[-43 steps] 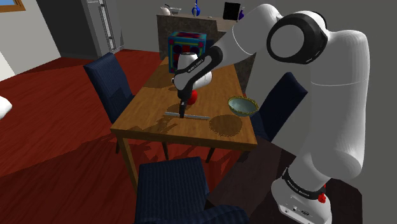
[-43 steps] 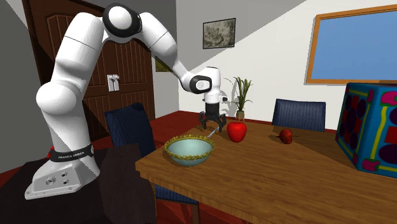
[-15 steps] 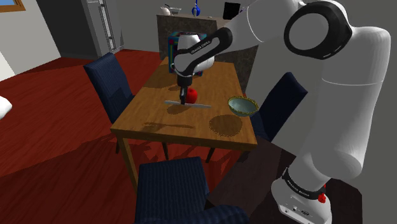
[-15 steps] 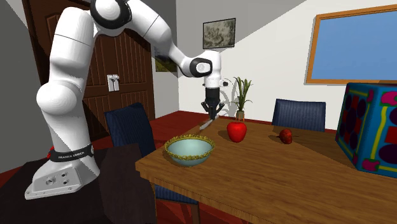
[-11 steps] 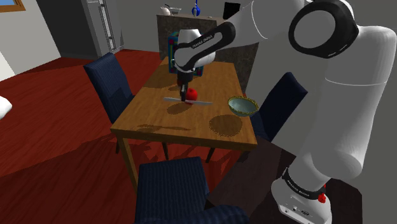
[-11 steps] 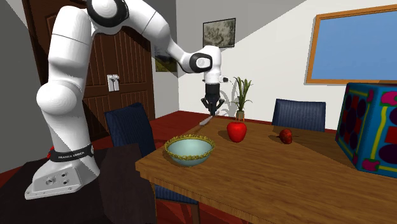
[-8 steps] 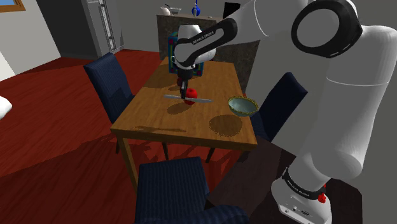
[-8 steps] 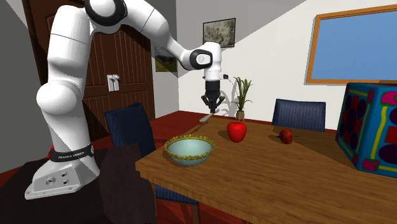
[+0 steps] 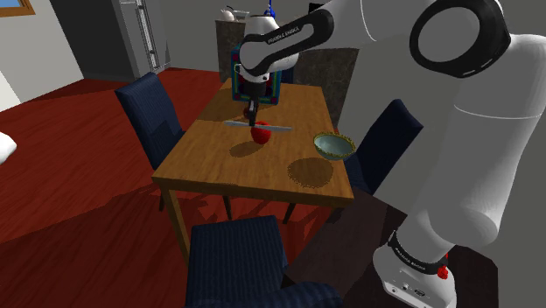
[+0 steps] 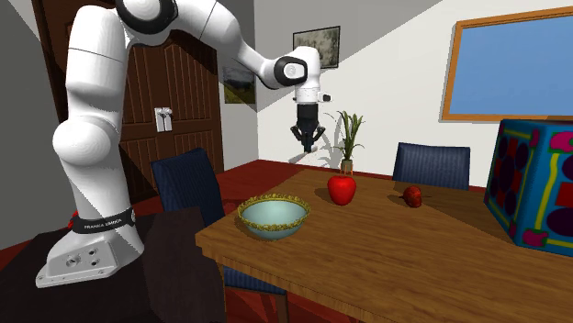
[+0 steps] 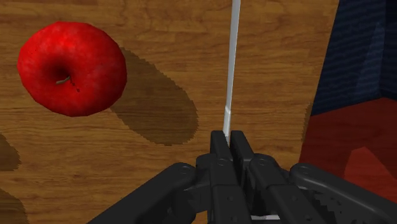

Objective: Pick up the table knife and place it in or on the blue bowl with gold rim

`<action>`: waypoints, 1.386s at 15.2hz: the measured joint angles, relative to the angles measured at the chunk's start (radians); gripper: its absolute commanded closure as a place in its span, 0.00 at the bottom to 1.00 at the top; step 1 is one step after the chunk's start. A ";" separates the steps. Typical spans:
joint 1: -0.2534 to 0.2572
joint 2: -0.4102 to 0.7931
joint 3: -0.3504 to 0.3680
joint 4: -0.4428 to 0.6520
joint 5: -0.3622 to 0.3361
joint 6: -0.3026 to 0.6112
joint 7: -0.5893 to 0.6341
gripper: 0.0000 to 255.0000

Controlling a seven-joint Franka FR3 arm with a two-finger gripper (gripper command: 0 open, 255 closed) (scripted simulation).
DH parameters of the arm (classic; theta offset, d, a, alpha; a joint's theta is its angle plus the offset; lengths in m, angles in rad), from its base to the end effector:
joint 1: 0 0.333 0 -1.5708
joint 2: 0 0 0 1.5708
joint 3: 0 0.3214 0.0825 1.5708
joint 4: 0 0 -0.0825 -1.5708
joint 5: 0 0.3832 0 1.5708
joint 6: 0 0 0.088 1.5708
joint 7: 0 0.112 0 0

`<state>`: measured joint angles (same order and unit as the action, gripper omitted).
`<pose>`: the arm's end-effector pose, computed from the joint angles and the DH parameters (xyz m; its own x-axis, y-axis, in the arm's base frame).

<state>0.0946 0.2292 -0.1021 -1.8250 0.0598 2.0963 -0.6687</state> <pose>0.6236 0.0020 0.4147 0.8036 0.5928 0.0523 0.5935 -0.8048 0.0033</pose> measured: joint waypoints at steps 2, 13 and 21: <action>0.000 -0.012 -0.001 0.009 -0.002 -0.022 0.001 1.00; -0.068 -0.234 -0.062 -0.228 -0.022 -0.008 -0.122 1.00; -0.145 -0.399 -0.143 -0.385 -0.061 -0.017 -0.258 1.00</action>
<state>-0.0505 -0.1693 -0.2456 -2.2100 -0.0016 2.0797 -0.9267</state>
